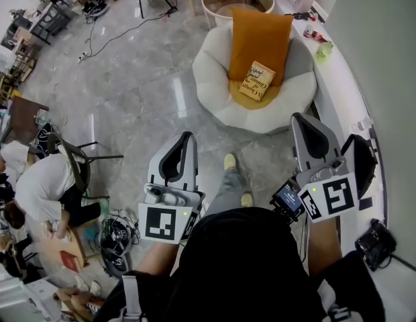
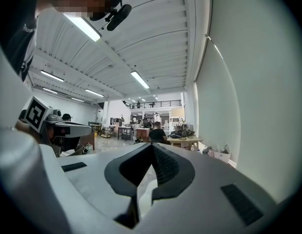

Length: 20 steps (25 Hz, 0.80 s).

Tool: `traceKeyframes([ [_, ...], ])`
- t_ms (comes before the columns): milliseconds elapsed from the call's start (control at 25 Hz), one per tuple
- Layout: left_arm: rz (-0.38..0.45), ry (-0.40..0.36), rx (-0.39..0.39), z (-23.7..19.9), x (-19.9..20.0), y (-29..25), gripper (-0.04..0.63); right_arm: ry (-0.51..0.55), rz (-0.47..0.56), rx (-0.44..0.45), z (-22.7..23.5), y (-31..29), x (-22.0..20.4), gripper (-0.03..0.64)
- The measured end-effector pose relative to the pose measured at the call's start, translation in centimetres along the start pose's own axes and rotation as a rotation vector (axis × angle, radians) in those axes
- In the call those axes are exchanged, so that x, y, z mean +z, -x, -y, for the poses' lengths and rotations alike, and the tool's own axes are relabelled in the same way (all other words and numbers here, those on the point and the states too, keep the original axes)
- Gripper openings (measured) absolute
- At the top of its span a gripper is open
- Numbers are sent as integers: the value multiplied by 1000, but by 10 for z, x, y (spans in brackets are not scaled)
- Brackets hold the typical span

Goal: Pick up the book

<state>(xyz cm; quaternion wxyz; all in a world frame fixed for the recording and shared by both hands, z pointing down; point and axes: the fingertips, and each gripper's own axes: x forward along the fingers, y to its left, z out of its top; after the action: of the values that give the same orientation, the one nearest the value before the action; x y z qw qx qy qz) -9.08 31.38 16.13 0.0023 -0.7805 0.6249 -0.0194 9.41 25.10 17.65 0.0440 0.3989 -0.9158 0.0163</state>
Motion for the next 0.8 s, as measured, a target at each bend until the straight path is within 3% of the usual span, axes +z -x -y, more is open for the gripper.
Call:
traceKeyframes([
  [800,3,23,-59,-67,-1,-128,11,8,-37,-59,60,-114,11,12],
])
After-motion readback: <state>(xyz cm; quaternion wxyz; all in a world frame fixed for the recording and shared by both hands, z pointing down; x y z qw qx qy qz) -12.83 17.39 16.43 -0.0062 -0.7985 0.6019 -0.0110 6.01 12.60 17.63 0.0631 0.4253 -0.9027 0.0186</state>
